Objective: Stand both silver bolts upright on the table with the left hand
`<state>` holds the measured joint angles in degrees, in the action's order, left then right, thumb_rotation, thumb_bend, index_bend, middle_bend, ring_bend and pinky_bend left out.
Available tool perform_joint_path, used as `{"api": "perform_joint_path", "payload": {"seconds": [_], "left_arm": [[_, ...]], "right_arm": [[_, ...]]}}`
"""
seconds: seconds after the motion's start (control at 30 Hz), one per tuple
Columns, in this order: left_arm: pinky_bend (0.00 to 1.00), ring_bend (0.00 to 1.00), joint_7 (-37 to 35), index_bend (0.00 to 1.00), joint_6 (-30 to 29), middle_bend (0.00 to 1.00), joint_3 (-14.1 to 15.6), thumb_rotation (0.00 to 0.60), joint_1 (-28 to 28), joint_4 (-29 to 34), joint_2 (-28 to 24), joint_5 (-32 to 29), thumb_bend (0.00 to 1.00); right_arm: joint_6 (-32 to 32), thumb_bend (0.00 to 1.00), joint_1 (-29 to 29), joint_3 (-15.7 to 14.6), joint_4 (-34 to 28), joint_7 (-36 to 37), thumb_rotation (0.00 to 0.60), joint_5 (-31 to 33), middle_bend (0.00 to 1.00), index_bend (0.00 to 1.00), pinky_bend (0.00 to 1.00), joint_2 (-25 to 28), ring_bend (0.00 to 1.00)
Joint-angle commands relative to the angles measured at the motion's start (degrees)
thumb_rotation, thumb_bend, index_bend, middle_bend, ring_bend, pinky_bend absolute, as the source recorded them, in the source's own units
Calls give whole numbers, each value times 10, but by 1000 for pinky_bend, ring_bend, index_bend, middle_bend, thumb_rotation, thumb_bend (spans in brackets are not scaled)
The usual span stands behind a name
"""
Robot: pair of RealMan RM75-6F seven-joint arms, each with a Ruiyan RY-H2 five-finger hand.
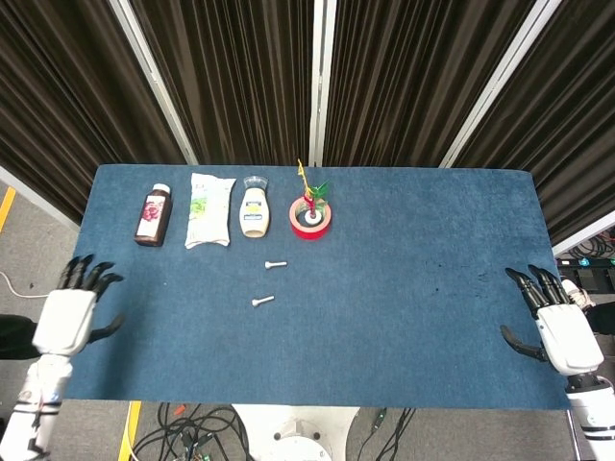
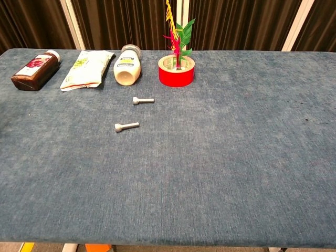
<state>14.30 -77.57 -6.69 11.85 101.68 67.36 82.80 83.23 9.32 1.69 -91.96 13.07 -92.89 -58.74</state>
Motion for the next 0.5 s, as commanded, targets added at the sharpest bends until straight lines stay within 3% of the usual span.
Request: {"api": "perform_joint_path", "payload": {"seconds": [0.03,0.27,0.5], "left_arm": [[0,25,-8,331,65,172,-30,600,62,9,24,-8,226],[0,24,28,368,190,180,-58,600,169,-10,99,-71,271],[0,25,90,390,243,183,-58,600,229,-34,170,-155,292]], "right_arm": [[1,232,0,0,-2,-2,600,0,140,60,0,0,0],[5,232,-6,0,-8,-10,600,6,140,60,0,6,0],[4,232,-9,1,-9,-10,600,15,140,60,0,9,0]]}}
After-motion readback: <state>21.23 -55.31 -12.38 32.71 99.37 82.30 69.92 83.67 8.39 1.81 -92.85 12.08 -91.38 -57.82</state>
